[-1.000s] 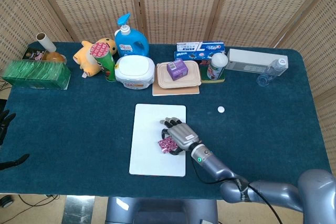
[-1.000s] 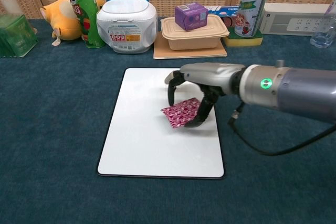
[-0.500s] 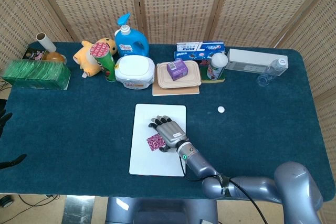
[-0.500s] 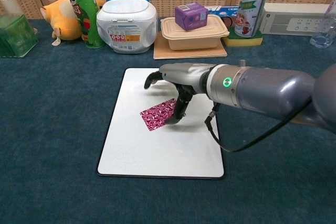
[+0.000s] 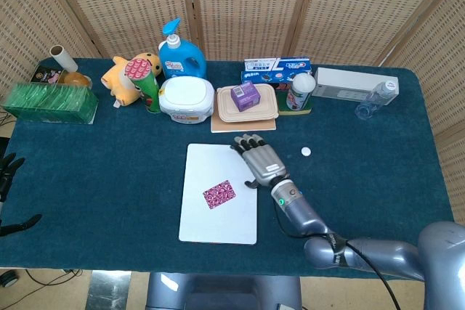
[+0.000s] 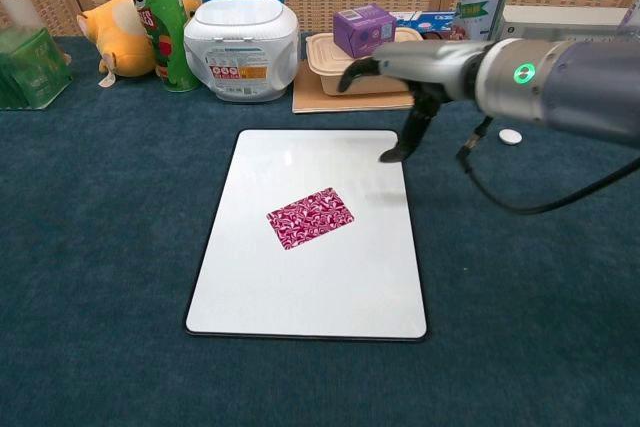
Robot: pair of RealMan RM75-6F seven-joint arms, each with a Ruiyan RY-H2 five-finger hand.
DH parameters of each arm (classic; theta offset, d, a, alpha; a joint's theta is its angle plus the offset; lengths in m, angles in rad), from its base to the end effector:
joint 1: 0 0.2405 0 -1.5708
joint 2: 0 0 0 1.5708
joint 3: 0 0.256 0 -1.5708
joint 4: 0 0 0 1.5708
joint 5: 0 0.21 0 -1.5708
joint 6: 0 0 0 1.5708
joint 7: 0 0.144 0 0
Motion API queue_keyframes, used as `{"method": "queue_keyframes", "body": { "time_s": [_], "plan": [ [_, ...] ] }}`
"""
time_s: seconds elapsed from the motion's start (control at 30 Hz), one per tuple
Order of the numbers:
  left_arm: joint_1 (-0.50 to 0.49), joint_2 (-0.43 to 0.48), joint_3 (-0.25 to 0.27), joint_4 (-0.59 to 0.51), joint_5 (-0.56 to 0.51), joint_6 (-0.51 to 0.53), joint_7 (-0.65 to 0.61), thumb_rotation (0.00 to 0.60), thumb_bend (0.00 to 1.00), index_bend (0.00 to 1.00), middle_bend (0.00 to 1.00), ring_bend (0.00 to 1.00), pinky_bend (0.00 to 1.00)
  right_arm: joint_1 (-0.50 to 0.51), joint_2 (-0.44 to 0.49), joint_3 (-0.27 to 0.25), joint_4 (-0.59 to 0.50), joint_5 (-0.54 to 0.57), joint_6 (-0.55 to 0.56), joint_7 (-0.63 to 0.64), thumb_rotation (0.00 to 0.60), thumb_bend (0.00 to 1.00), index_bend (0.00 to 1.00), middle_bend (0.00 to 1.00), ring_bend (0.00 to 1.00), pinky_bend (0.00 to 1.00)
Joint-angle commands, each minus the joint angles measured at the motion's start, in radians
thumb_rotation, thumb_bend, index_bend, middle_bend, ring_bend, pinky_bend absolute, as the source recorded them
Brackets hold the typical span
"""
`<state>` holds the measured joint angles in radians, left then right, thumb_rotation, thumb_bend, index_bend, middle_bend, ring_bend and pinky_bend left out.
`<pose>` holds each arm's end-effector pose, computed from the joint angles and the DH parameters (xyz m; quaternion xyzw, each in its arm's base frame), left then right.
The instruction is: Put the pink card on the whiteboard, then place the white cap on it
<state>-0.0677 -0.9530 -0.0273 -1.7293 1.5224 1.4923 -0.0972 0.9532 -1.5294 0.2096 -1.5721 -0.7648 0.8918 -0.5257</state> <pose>-0.2999 0.1700 0.1968 -0.5904 -0.4060 -0.3984 0.5726 -0.0885 -0.3636 -0.0232 0.7638 -0.3952 0.3316 0.3879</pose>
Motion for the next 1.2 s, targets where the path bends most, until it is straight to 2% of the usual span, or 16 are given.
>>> {"method": "queue_keyframes", "body": {
  "time_s": [0.03, 0.33, 0.57, 0.83, 1.2],
  "plan": [
    [-0.002, -0.001, 0.0, -0.002, -0.005, -0.007, 0.008, 0.6, 0.08, 0.0, 0.0, 0.0, 0.07, -0.056, 0.062, -0.032, 0.05, -0.029, 0.015, 0.054, 0.6, 0.27, 0.19, 0.07, 0.0, 0.02],
    [-0.002, -0.003, -0.003, -0.012, -0.011, -0.002, 0.023, 0.6, 0.08, 0.0, 0.0, 0.0, 0.07, -0.143, 0.092, -0.058, 0.211, -0.06, -0.056, 0.238, 0.6, 0.31, 0.28, 0.08, 0.0, 0.04],
    [-0.003, -0.012, 0.004, -0.026, 0.003, -0.003, 0.062, 0.6, 0.08, 0.0, 0.0, 0.0, 0.07, -0.171, 0.054, -0.052, 0.354, -0.055, -0.14, 0.347, 0.6, 0.32, 0.3, 0.09, 0.0, 0.04],
    [-0.003, -0.014, 0.004, -0.024, -0.009, -0.01, 0.075, 0.6, 0.08, 0.0, 0.0, 0.0, 0.07, -0.164, -0.005, -0.033, 0.459, -0.058, -0.19, 0.385, 0.6, 0.32, 0.31, 0.09, 0.0, 0.05],
    [-0.003, -0.01, -0.003, -0.014, -0.03, -0.015, 0.056, 0.6, 0.08, 0.0, 0.0, 0.0, 0.07, -0.151, -0.06, -0.013, 0.532, -0.059, -0.213, 0.39, 0.6, 0.32, 0.33, 0.1, 0.0, 0.06]
  ]
}}
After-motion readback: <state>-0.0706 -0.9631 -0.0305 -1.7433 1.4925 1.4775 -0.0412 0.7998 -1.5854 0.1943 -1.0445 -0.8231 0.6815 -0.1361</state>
